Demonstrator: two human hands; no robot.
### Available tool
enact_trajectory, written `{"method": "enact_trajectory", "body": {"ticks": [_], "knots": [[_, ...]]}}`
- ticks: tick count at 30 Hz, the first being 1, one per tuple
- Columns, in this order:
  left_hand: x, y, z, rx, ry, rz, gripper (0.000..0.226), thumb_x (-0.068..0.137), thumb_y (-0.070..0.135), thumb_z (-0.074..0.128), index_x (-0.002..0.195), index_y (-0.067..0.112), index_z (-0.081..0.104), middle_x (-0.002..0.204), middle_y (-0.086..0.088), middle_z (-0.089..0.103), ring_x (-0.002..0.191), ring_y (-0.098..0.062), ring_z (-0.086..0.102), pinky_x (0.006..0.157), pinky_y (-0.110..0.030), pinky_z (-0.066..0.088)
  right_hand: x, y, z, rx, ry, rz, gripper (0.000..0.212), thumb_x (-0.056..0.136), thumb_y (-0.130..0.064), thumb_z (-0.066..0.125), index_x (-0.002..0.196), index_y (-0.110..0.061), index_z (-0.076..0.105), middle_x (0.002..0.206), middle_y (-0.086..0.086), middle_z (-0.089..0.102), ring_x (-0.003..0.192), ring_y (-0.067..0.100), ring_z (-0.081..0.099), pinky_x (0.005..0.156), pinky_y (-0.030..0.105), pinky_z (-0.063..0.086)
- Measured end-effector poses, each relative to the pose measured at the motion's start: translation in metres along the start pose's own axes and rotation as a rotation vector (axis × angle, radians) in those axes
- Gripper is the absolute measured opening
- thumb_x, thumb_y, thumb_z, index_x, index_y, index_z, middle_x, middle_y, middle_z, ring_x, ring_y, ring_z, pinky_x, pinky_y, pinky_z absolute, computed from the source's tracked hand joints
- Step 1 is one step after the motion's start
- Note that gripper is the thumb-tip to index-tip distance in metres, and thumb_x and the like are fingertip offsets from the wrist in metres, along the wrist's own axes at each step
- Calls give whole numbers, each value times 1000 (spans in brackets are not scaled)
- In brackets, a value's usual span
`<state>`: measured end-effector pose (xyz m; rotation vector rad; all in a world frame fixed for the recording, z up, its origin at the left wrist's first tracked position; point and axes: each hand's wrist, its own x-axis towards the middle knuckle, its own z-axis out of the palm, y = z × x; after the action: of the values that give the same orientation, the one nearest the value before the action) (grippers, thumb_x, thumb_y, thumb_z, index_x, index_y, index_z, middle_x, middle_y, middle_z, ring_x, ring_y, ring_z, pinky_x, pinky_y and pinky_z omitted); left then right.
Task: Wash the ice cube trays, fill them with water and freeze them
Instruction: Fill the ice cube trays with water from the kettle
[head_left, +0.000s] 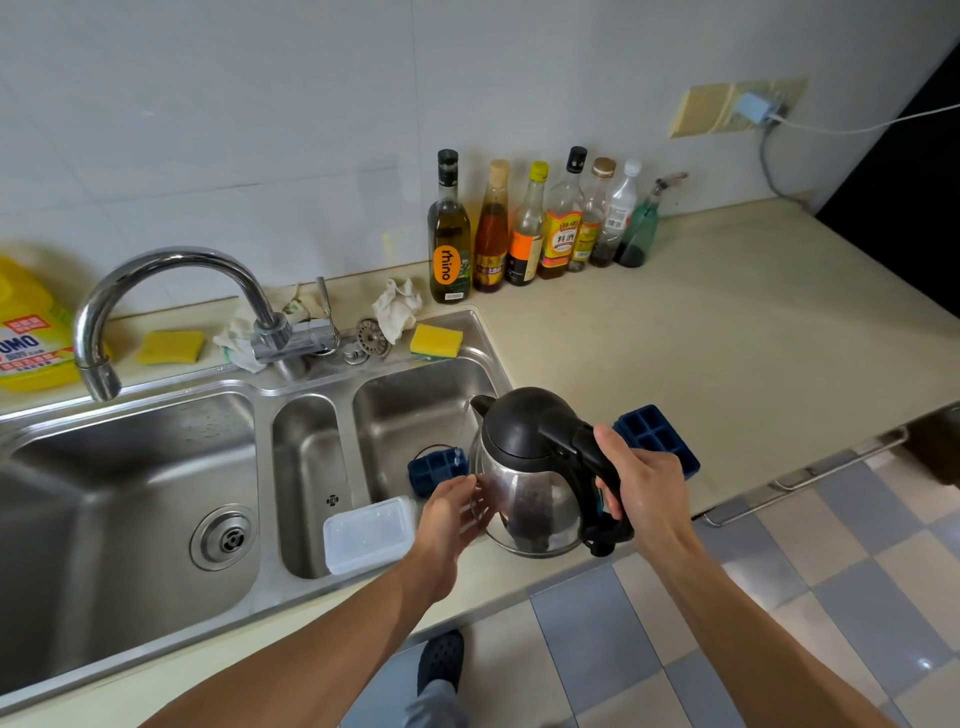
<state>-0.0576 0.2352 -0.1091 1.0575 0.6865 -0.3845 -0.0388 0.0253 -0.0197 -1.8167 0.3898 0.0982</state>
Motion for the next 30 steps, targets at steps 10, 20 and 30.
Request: {"method": "enact_trajectory", "body": {"ticks": [10, 20, 30], "knots": [[6, -2, 1, 28, -5, -9, 30, 101, 32, 57, 126, 15, 61, 120, -8, 70, 111, -26, 66, 79, -30, 53, 5, 1, -1, -11, 6, 1, 54, 94, -51, 63, 48, -25, 66, 46, 1, 55, 39, 11, 50, 44, 19, 45], [5, -3, 0, 8, 0, -3, 30, 101, 29, 56, 126, 13, 61, 120, -11, 70, 111, -28, 65, 81, -31, 53, 7, 3, 0, -9, -5, -1, 53, 93, -53, 64, 48, -25, 66, 46, 2, 55, 39, 10, 50, 44, 17, 45], [5, -2, -3, -24, 29, -4, 29, 100, 28, 57, 123, 13, 63, 114, -9, 72, 107, -27, 67, 79, -31, 53, 9, 1, 4, 7, -31, -16, 53, 93, -51, 65, 48, -23, 65, 46, 3, 55, 40, 12, 50, 44, 19, 46]]}}
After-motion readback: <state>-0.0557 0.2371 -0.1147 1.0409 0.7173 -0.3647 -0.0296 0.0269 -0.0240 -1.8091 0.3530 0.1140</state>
